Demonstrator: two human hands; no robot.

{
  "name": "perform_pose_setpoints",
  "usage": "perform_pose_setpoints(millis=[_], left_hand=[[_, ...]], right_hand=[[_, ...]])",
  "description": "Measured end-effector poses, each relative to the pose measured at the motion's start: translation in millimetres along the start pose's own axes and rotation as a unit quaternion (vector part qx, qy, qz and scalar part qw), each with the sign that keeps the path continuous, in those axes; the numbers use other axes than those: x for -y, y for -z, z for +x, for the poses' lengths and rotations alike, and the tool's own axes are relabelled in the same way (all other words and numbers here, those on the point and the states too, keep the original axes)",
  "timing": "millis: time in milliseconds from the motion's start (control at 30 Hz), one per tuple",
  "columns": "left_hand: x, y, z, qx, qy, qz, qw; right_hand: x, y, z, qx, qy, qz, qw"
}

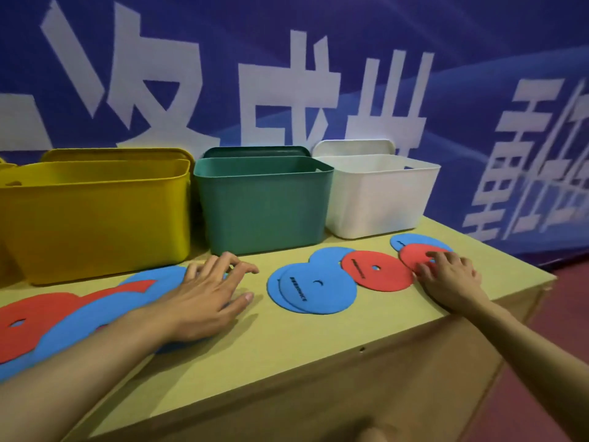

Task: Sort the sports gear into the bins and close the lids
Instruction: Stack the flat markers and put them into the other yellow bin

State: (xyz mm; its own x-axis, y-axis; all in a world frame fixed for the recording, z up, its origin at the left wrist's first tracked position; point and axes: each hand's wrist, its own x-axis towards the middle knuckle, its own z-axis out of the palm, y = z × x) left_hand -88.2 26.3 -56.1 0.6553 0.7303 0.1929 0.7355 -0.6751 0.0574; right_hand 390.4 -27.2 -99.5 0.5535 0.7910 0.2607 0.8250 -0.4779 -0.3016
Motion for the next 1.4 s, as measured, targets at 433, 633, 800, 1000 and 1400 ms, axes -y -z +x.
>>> perform_pose_setpoints(millis=[433,633,800,1000,1400], left_hand=[[-70,-67,64,-0.034,-0.012,-0.059,0.998],[-70,-67,63,-0.039,-0.009,-0.065,0.997],[-69,-67,63,-0.048,-0.003,-0.073,0.996],[-68,-69,63,-0.054,0.001,-0.082,0.995],[-67,-69,64,-0.050,-0.005,-0.083,0.995]], right_hand=[[-15,-3,27,0.004,0.037,-0.047,0.998],[-11,-2,24,-0.001,0.019,-0.062,0.998],[8,15,24,0.043,-0.041,-0.118,0.991],[4,35,15,0.091,-0.030,-0.206,0.974],[1,47,22,0.119,0.040,-0.194,0.973]])
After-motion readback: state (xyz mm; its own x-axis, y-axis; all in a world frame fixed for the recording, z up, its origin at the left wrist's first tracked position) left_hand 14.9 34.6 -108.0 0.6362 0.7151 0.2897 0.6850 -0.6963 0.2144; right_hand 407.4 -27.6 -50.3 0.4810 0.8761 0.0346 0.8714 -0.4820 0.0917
